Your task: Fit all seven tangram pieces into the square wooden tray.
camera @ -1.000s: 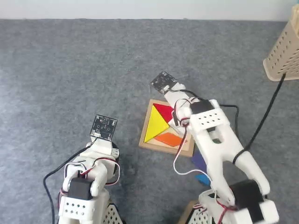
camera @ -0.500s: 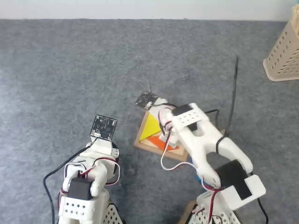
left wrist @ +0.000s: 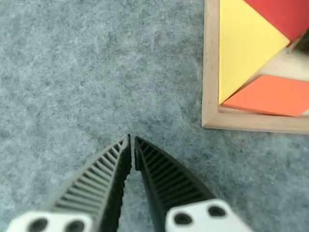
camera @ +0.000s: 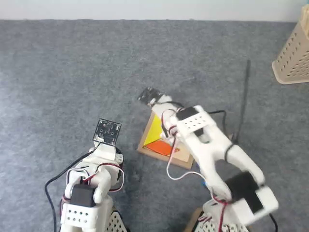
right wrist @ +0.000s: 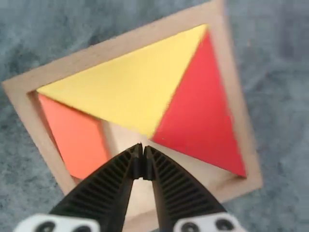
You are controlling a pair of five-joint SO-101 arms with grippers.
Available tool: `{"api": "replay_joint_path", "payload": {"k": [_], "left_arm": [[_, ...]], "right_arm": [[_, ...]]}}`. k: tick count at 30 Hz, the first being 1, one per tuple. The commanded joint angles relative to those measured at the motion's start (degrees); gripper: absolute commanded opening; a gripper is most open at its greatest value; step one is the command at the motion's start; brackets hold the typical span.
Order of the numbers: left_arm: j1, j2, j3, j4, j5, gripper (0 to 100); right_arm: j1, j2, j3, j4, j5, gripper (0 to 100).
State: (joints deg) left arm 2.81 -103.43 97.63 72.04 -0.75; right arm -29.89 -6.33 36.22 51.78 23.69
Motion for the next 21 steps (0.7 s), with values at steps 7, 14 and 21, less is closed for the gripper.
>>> {"api": "replay_joint_path", "payload": {"k": [7, 14, 21], "left_arm": [[0.4, -1.2, -1.1, 0.4, 0.4, 1], [0.4, -1.2, -1.1, 0.4, 0.4, 1], [0.4, -1.2, -1.1, 0.4, 0.4, 1]], "right_arm": [[10.9, -12.7, 9.1, -3.2, -13.9, 1.2], [14.4, -6.7, 6.2, -2.0, -25.1, 14.4], [13.8, -0.7, 3.2, -2.3, -29.3, 15.8]]}}
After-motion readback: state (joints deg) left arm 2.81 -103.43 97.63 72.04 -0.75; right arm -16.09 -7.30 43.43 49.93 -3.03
